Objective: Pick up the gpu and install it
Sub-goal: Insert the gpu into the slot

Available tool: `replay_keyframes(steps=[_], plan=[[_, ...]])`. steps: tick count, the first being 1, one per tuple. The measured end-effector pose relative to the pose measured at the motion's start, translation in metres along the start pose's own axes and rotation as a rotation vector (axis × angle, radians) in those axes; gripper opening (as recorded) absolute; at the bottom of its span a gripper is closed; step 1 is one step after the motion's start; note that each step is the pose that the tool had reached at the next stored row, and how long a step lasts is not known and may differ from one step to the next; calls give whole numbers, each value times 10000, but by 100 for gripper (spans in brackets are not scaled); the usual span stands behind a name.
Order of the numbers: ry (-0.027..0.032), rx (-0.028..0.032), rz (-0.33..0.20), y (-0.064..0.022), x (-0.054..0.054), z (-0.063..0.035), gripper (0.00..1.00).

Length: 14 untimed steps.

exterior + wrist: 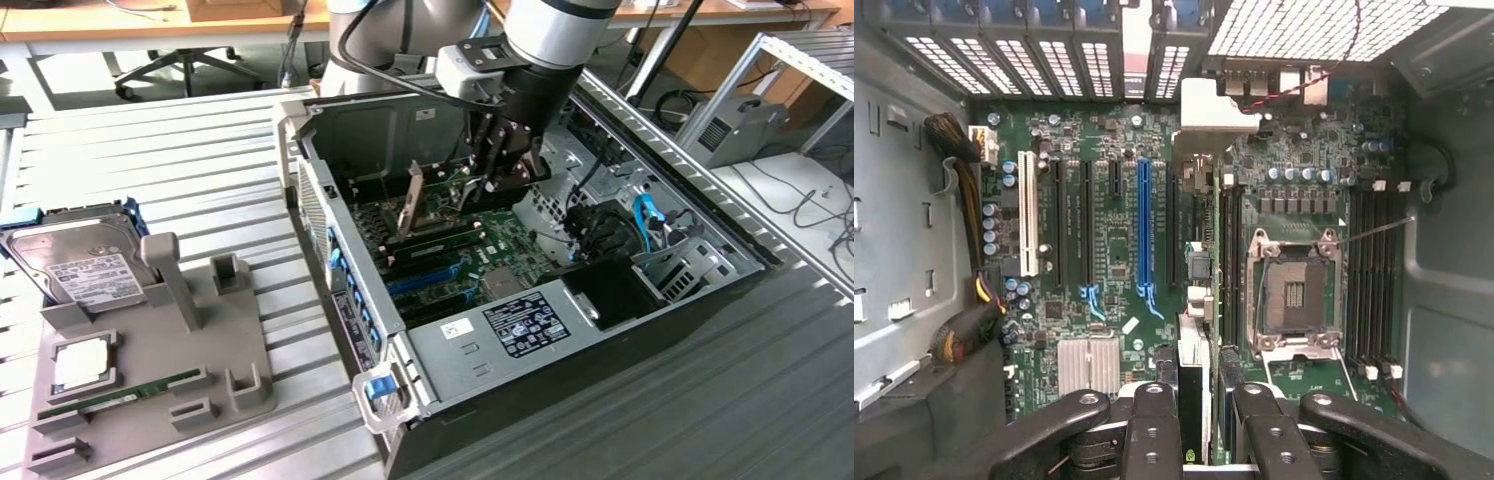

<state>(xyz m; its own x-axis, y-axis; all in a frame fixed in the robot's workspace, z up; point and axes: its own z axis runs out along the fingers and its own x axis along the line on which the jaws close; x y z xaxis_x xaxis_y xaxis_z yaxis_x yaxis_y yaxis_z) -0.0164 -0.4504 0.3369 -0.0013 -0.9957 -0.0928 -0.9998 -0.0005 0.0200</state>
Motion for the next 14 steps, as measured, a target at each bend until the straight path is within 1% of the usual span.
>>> replay_keyframes(steps=[14], plan=[[0, -1, -5, 86, 26, 15, 26]])
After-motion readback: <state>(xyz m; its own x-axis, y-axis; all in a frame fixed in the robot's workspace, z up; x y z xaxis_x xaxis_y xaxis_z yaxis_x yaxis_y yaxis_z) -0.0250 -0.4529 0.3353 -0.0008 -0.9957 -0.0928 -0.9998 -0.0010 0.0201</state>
